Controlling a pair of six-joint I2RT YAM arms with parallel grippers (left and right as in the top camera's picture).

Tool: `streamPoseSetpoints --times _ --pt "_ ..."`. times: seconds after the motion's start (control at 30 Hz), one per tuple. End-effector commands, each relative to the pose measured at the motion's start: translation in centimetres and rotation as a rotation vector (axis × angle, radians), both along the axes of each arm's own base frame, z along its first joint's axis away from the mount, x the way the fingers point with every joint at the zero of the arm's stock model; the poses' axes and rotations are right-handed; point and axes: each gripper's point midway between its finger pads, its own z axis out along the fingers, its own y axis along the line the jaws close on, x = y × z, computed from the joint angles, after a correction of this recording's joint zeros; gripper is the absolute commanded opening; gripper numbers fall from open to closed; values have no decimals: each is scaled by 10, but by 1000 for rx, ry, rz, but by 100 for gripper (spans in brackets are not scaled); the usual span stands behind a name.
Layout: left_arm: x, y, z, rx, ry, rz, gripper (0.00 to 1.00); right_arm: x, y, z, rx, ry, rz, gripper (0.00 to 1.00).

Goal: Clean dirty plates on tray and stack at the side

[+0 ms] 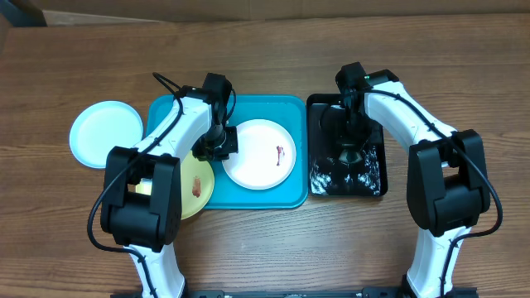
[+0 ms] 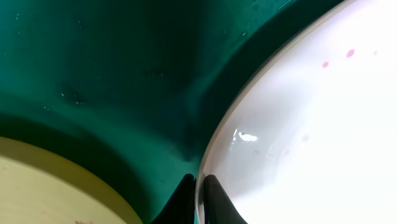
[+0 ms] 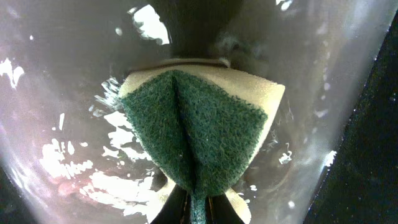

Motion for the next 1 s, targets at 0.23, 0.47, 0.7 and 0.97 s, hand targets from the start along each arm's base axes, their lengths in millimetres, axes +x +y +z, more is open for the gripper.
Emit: streamPoseSetpoints --times 0.23,0.47,0.7,0.97 --pt "9 -1 9 -6 -38 5 11 6 7 7 24 -18 3 4" --pt "9 -1 9 -6 -38 6 10 7 7 4 25 -22 3 4" --pt "9 -1 9 -6 -38 5 10 5 7 -13 29 -37 4 4" --pt "9 -1 9 -6 -38 6 10 23 12 28 39 -72 4 4"
